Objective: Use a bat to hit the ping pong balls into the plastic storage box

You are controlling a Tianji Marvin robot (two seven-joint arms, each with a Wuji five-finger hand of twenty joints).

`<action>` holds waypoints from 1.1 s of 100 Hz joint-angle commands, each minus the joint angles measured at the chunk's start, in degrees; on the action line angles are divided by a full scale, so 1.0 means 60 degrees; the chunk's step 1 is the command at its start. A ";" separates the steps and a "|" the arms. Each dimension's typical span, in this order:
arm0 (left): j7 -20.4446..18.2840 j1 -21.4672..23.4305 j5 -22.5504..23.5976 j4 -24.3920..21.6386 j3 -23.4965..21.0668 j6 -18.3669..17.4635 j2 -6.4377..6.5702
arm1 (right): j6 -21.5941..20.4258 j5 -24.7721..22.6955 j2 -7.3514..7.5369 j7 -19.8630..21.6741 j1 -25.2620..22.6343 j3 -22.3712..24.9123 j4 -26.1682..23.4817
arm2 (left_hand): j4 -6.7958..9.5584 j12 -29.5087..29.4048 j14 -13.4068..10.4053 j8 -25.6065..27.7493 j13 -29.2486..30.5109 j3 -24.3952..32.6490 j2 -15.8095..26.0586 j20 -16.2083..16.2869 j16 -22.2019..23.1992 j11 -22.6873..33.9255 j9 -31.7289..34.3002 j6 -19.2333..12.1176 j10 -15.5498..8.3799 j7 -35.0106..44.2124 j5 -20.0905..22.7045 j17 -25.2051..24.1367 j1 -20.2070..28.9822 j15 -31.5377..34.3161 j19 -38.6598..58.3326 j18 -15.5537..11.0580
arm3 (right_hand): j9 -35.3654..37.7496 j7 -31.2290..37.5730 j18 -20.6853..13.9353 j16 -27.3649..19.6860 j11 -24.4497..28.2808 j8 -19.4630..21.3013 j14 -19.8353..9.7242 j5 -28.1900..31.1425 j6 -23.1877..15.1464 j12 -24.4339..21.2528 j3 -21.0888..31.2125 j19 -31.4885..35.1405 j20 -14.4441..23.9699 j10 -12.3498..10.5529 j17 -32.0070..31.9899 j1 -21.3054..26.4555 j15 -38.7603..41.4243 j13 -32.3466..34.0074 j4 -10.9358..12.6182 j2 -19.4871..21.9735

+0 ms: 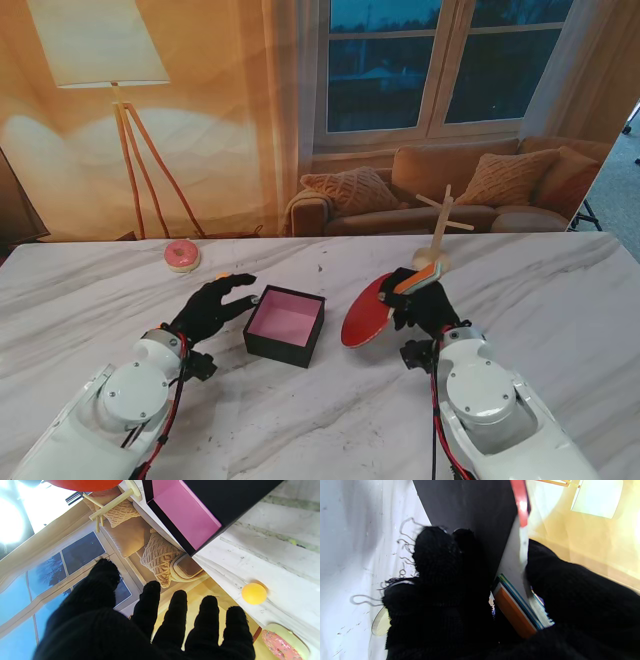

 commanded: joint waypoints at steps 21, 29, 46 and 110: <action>-0.0585 -0.0001 0.0672 -0.0164 -0.0455 0.0015 0.0225 | -0.0167 0.0104 -0.0015 0.0174 -0.0146 -0.0007 -0.0190 | 0.0044 0.0509 0.0072 0.0198 -0.0014 0.0722 -0.0419 0.0485 0.0368 0.0206 -0.0016 -0.0087 0.0117 0.0172 -0.0338 0.0183 0.0000 0.0294 0.0240 0.0049 | 0.0120 0.0354 -0.0365 -0.0039 0.0221 0.0132 -0.0441 0.0534 0.0124 0.0115 0.0372 -0.0079 -0.0100 -0.0181 -0.0144 0.0555 -0.0155 -0.0140 0.0165 0.0398; -0.0720 0.0012 0.0897 -0.0175 -0.0634 0.0003 0.0278 | -0.0183 0.0109 -0.0009 0.0202 -0.0160 -0.0003 -0.0179 | 0.0018 0.0606 0.0069 0.0233 -0.0029 0.1074 -0.0537 0.0627 0.0497 0.0234 -0.0046 -0.0142 0.0079 0.0243 -0.0364 0.0173 -0.0087 0.0375 0.0280 0.0047 | 0.0115 0.0352 -0.0383 -0.0034 0.0217 0.0136 -0.0441 0.0535 0.0124 0.0119 0.0366 -0.0085 -0.0095 -0.0170 -0.0152 0.0554 -0.0158 -0.0140 0.0165 0.0411; -0.0902 0.0031 0.1482 -0.0120 -0.0983 -0.0014 0.0375 | -0.0169 0.0078 0.0000 0.0212 -0.0227 0.0008 -0.0198 | 0.0007 0.0623 0.0073 0.0255 -0.0009 0.1270 -0.0613 0.0676 0.0535 0.0254 -0.0087 -0.0172 0.0046 0.0300 -0.0392 0.0200 -0.0090 0.0412 0.0280 0.0051 | 0.0116 0.0345 -0.0394 -0.0022 0.0214 0.0145 -0.0446 0.0527 0.0084 0.0132 0.0353 -0.0080 -0.0074 -0.0208 -0.0174 0.0534 -0.0167 -0.0152 0.0163 0.0416; -0.1561 -0.1812 0.1935 0.1737 -0.0419 0.0486 0.0508 | -0.0007 0.0088 0.0000 0.0223 -0.0349 -0.0032 -0.0290 | 0.0070 -0.0556 -0.1236 0.0053 -0.1684 0.2689 -0.0887 -0.0049 -0.0636 -0.0234 -0.1396 -0.0458 -0.1273 0.0176 -0.1131 -0.0823 -0.0307 -0.1156 -0.0458 -0.0766 | -0.0007 0.0331 -0.0474 0.0049 0.0266 0.0211 -0.0459 0.0414 0.0052 0.0229 0.0233 -0.0066 -0.0017 -0.0218 -0.0330 0.0517 -0.0112 -0.0304 0.0168 0.0550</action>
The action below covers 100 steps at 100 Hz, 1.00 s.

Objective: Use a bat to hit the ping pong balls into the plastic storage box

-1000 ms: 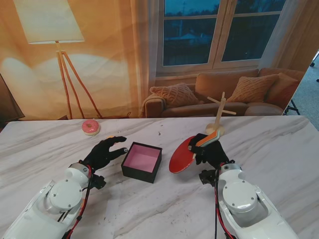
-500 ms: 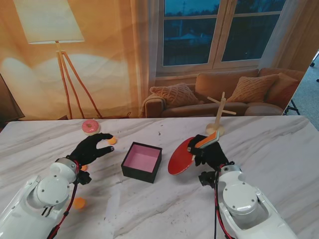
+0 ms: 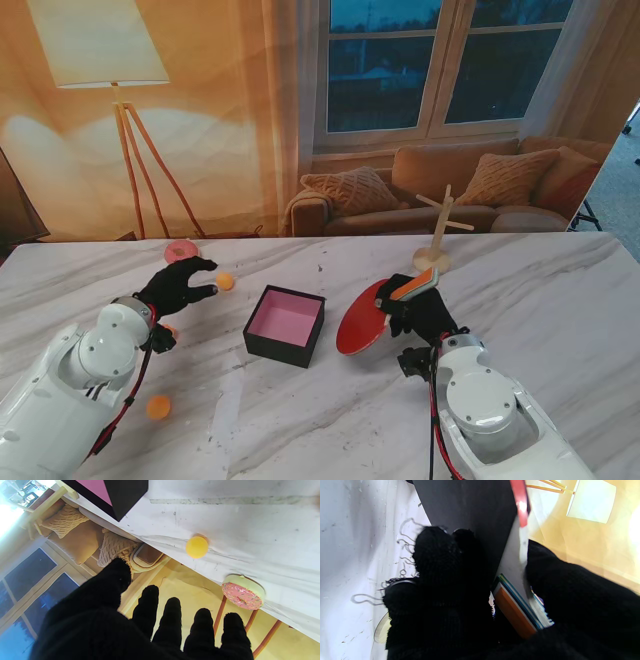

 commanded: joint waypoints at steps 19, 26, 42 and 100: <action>-0.0140 -0.1068 -0.0098 0.1069 0.0689 0.0344 -0.0079 | 0.0126 -0.0007 -0.0030 0.0072 -0.0117 0.0000 -0.0120 | 0.0072 -0.0170 -0.0339 -0.0035 -0.0542 0.0415 -0.0215 -0.0256 -0.0096 -0.0011 -0.0539 -0.0375 -0.0336 -0.0064 -0.0486 -0.0170 -0.0267 -0.0241 -0.0237 -0.0308 | -0.0016 0.0335 -0.0482 0.0063 0.0285 0.0133 -0.0470 0.0403 0.0058 0.0195 0.0246 -0.0016 0.0000 -0.0228 -0.0210 0.0521 -0.0082 -0.0327 0.0174 0.0467; -0.0220 -0.1356 -0.0123 0.1386 0.0924 0.0361 -0.0078 | 0.0104 -0.0003 -0.0029 0.0069 -0.0138 0.0009 -0.0138 | 0.0060 -0.0177 -0.0404 -0.0046 -0.0568 0.0413 -0.0199 -0.0298 -0.0107 0.0006 -0.0650 -0.0390 -0.0312 -0.0082 -0.0589 -0.0169 -0.0327 -0.0304 -0.0254 -0.0325 | -0.0023 0.0337 -0.0486 0.0072 0.0290 0.0135 -0.0457 0.0412 0.0049 0.0199 0.0242 -0.0018 0.0002 -0.0225 -0.0213 0.0527 -0.0061 -0.0330 0.0177 0.0464; -0.0113 -0.1930 -0.0232 0.2069 0.1488 0.0481 -0.0158 | 0.0023 0.0014 -0.0023 0.0075 -0.0173 0.0036 -0.0158 | 0.0058 -0.0171 -0.0393 -0.0066 -0.0530 0.0445 -0.0201 -0.0383 -0.0069 0.0105 -0.0732 -0.0407 -0.0310 -0.0114 -0.0766 -0.0151 -0.0312 -0.0323 -0.0275 -0.0313 | -0.0014 0.0335 -0.0488 0.0075 0.0306 0.0138 -0.0471 0.0412 0.0031 0.0207 0.0242 -0.0020 0.0006 -0.0242 -0.0217 0.0511 -0.0049 -0.0340 0.0178 0.0465; 0.0405 -0.3663 -0.0823 0.4372 0.3307 0.0491 -0.0574 | -0.0182 0.0046 0.0024 0.0194 -0.0376 0.0223 -0.0311 | 0.0022 -0.0134 -0.0259 -0.0087 -0.0516 0.0389 -0.0149 -0.0716 0.0074 0.0239 -0.0269 -0.0298 0.0355 -0.0068 -0.0971 -0.0139 -0.0563 -0.0206 -0.0400 -0.0253 | -0.0021 0.0339 -0.0511 0.0076 0.0322 0.0158 -0.0464 0.0422 -0.0021 0.0229 0.0235 -0.0012 0.0015 -0.0242 -0.0230 0.0492 -0.0031 -0.0352 0.0177 0.0470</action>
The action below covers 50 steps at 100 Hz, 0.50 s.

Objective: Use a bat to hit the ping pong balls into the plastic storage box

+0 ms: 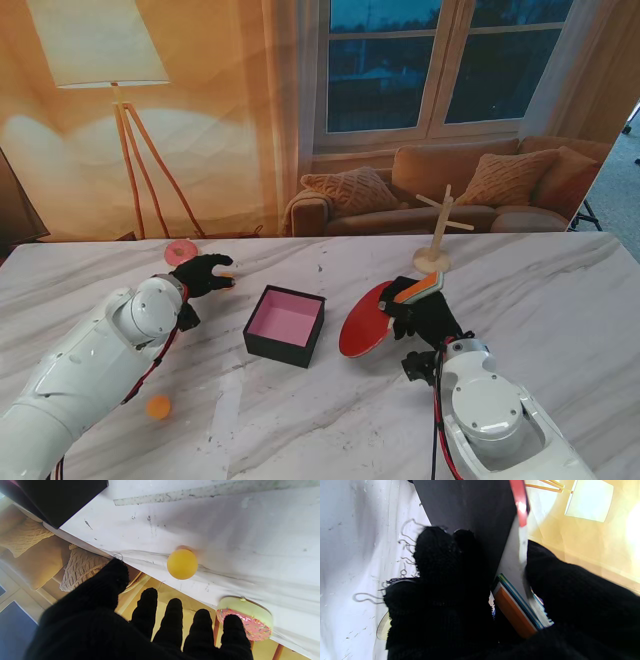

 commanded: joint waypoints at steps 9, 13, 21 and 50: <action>-0.0095 -0.0255 -0.0106 0.0334 0.0225 -0.0027 -0.0164 | -0.0090 0.0047 0.0007 0.0182 -0.0140 0.0072 -0.0175 | 0.0016 -0.0060 -0.0103 -0.0082 -0.0499 -0.0009 -0.0152 -0.0204 0.0092 0.0146 -0.0006 -0.0138 0.0123 -0.0062 -0.0487 -0.0069 -0.0221 0.0038 -0.0245 -0.0187 | 0.0084 0.0337 -0.0507 0.0077 0.0289 0.0100 -0.0481 0.0424 0.0031 0.0174 0.0288 0.0045 0.0017 -0.0252 -0.0070 0.0480 -0.0025 -0.0139 0.0174 0.0361; -0.0106 -0.0306 -0.0153 0.0407 0.0286 0.0005 -0.0181 | -0.0113 0.0038 0.0012 0.0192 -0.0161 0.0089 -0.0199 | 0.0005 -0.0015 -0.0091 -0.0088 -0.0484 -0.0054 -0.0138 -0.0224 0.0111 0.0200 0.0023 -0.0138 0.0154 -0.0067 -0.0500 -0.0070 -0.0221 0.0067 -0.0247 -0.0192 | 0.0089 0.0336 -0.0508 0.0076 0.0292 0.0101 -0.0484 0.0426 0.0036 0.0176 0.0290 0.0046 0.0017 -0.0250 -0.0070 0.0475 -0.0025 -0.0139 0.0174 0.0361; -0.0092 -0.0400 -0.0217 0.0569 0.0400 0.0077 -0.0223 | -0.0141 0.0033 0.0014 0.0187 -0.0188 0.0107 -0.0232 | -0.0002 0.0095 -0.0025 -0.0094 -0.0456 -0.0121 -0.0123 -0.0248 0.0165 0.0315 0.0077 -0.0103 0.0250 -0.0065 -0.0495 -0.0066 -0.0190 0.0140 -0.0238 -0.0167 | 0.0093 0.0335 -0.0509 0.0076 0.0293 0.0104 -0.0485 0.0429 0.0034 0.0178 0.0292 0.0047 0.0016 -0.0249 -0.0070 0.0467 -0.0022 -0.0135 0.0173 0.0356; 0.0023 -0.0564 -0.0188 0.0893 0.0698 0.0346 -0.0298 | -0.0151 0.0061 0.0009 0.0177 -0.0198 0.0096 -0.0237 | -0.0011 0.1075 0.0161 -0.0082 0.0189 0.0148 -0.0251 0.0608 0.0627 0.1130 0.0720 0.0170 0.0371 0.0167 -0.0197 -0.0227 -0.0092 0.0771 0.0384 -0.0001 | 0.0090 0.0325 -0.0506 0.0072 0.0292 0.0116 -0.0485 0.0427 0.0035 0.0183 0.0302 0.0041 0.0012 -0.0256 -0.0083 0.0453 -0.0020 -0.0136 0.0169 0.0358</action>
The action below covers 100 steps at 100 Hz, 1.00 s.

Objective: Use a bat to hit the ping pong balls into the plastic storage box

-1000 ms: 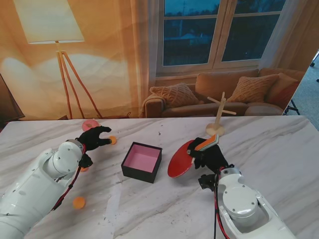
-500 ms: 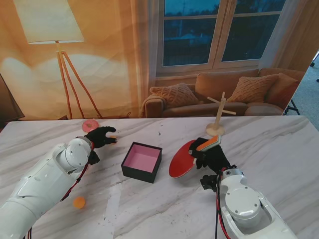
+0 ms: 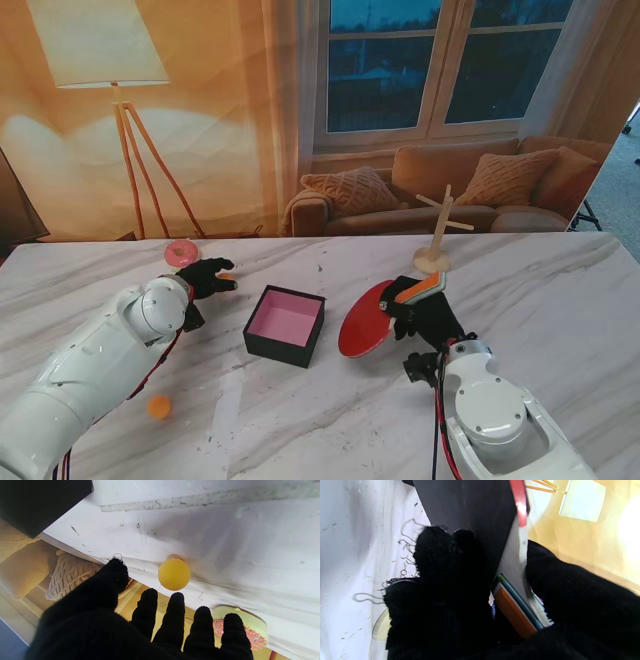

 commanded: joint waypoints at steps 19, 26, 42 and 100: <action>-0.0071 -0.0093 0.0021 0.0147 0.0188 0.0214 -0.0108 | 0.0108 0.0027 -0.0017 0.0113 -0.0049 -0.0009 -0.0097 | -0.0026 0.0792 0.0201 -0.0012 0.0282 0.0550 -0.0298 0.0612 0.0331 0.0702 0.0479 0.0527 0.0122 0.0502 0.0546 0.0022 -0.0016 0.0521 0.0208 0.0051 | 0.0093 0.0322 -0.0491 0.0070 0.0294 0.0102 -0.0484 0.0433 0.0027 0.0179 0.0302 0.0049 0.0015 -0.0252 -0.0083 0.0445 -0.0020 -0.0136 0.0166 0.0354; -0.0111 -0.0118 0.0140 0.0143 0.0281 0.0181 -0.0075 | 0.0138 0.0039 -0.0021 0.0106 -0.0045 -0.0018 -0.0105 | -0.0040 0.1054 0.0268 0.0047 0.0279 0.0662 -0.0325 0.0714 0.0422 0.0892 0.0494 0.0562 0.0139 0.0724 0.0734 0.0076 -0.0038 0.0714 0.0213 0.0060 | 0.0086 0.0319 -0.0493 0.0070 0.0290 0.0102 -0.0480 0.0428 0.0029 0.0177 0.0303 0.0051 0.0015 -0.0251 -0.0083 0.0447 -0.0019 -0.0138 0.0167 0.0359; -0.0190 -0.0163 0.0467 0.0102 0.0477 0.0119 0.0009 | 0.0181 0.0062 -0.0022 0.0116 -0.0053 -0.0031 -0.0124 | -0.0066 0.1521 0.0459 0.0357 0.0253 0.0863 -0.0450 0.0911 0.0609 0.1138 0.0288 0.0491 0.0206 0.1454 0.1075 0.0231 -0.0025 0.1093 0.0266 0.0094 | 0.0086 0.0319 -0.0500 0.0070 0.0297 0.0105 -0.0474 0.0428 0.0040 0.0182 0.0295 0.0055 0.0016 -0.0251 -0.0094 0.0447 -0.0016 -0.0141 0.0166 0.0363; -0.0438 -0.0389 0.1065 0.0175 0.1140 0.0020 0.0161 | 0.0254 0.0093 -0.0027 0.0117 -0.0047 -0.0015 -0.0139 | -0.0160 0.2264 0.1817 0.0833 0.1276 0.3349 -0.1684 0.1554 0.3882 0.1778 -0.0818 0.0170 0.0278 0.3074 0.0788 0.1612 0.0618 0.5189 1.0288 0.0548 | 0.0072 0.0316 -0.0504 0.0068 0.0304 0.0115 -0.0475 0.0424 0.0006 0.0190 0.0285 0.0071 0.0020 -0.0246 -0.0115 0.0444 -0.0016 -0.0156 0.0168 0.0371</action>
